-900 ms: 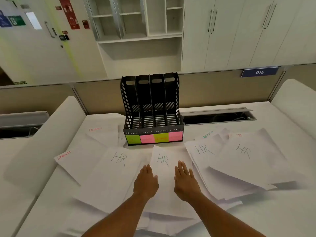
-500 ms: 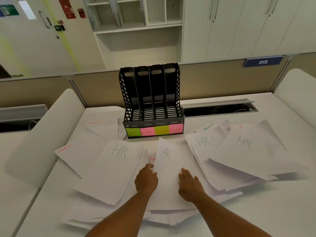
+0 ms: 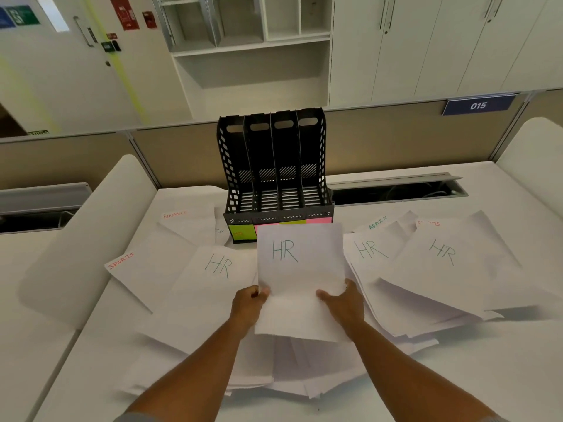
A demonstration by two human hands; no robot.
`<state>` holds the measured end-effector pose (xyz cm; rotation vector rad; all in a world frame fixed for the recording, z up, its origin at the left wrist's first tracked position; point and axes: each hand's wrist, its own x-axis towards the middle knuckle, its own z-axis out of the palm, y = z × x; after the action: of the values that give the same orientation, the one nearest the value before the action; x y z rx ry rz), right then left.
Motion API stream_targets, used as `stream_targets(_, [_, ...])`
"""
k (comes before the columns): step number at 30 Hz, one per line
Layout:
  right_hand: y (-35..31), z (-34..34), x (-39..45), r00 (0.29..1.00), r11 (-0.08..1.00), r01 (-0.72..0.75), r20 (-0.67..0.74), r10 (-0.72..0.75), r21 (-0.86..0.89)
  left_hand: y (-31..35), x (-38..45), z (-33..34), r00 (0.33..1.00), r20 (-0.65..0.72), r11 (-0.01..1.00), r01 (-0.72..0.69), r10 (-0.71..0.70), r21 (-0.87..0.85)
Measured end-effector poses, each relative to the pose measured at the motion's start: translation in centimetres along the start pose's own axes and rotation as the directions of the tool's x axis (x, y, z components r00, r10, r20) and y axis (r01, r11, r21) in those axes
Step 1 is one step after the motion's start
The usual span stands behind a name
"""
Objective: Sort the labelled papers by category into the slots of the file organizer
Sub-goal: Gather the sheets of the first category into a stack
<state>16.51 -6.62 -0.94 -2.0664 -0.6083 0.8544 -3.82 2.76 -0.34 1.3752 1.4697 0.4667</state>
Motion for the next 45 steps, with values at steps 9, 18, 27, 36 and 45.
stream_targets(9, [-0.6, 1.0, 0.1, 0.994, 0.999, -0.026, 0.107, 0.022, 0.035, -2.0, 0.5, -2.9, 0.955, -0.295, 0.942, 0.079, 0.023, 0.328])
stream_targets(18, [-0.3, 1.6, 0.0, 0.992, 0.998, -0.044, 0.118, 0.039, 0.038, -4.7, 0.1, -3.1, 0.971, -0.220, 0.619, 0.227, -0.089, 0.752])
stream_targets(27, [0.1, 1.7, -0.1, 0.989, 0.993, -0.100, 0.111, 0.093, 0.060, -4.2, -0.2, -3.0, 0.995, -0.067, 0.332, 0.037, 0.079, 0.943])
stream_targets(36, [-0.2, 1.5, -0.1, 0.977, 0.988, -0.133, 0.179, 0.118, 0.073, -1.6, -0.5, -1.0, 0.917, -0.028, 0.437, -0.162, 0.397, 0.885])
stream_targets(45, [-1.5, 2.4, -0.5, 0.964, 0.993, -0.085, 0.258, 0.060, 0.087, 2.6, -1.4, 5.6, 0.898, 0.104, 0.641, -0.382, 0.428, 0.666])
